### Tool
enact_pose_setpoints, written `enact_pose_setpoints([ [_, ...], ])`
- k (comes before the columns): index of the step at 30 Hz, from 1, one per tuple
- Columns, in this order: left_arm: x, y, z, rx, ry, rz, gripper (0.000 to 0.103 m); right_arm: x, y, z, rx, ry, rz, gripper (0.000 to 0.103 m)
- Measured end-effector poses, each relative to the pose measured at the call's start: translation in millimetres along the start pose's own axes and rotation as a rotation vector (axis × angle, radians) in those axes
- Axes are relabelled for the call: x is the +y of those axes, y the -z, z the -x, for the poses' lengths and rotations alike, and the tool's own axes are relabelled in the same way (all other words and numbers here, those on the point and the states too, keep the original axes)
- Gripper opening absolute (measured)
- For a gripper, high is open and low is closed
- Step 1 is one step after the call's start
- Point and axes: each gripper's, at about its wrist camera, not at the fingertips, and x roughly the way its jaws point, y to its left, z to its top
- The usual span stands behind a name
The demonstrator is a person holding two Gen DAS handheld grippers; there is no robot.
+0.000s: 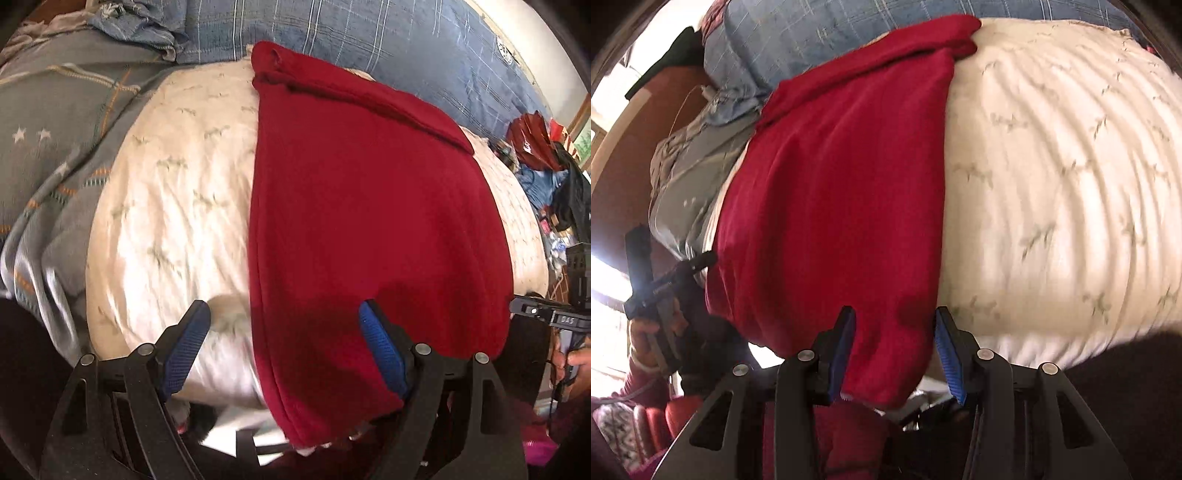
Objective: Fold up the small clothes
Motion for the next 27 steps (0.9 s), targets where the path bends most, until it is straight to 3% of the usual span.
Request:
enact_pose_setpoints([
  [7, 1, 23, 0, 0.059, 0.006, -0.021, 0.083, -3, 18, -9, 0.043, -0.051, -0.015, 0.046],
  [17, 5, 29, -1, 0.058, 0.016, -0.019, 0.083, 4, 22, -26, 0.099, -0.085, 0.007, 0.045],
  [23, 3, 31, -2, 0.057, 0.000, -0.031, 0.083, 3, 24, -29, 0.112, -0.069, 0.006, 0.037],
  [27, 0, 30, -2, 0.068, -0.002, -0.036, 0.083, 7, 23, -24, 0.088, -0.078, 0.022, 0.027],
])
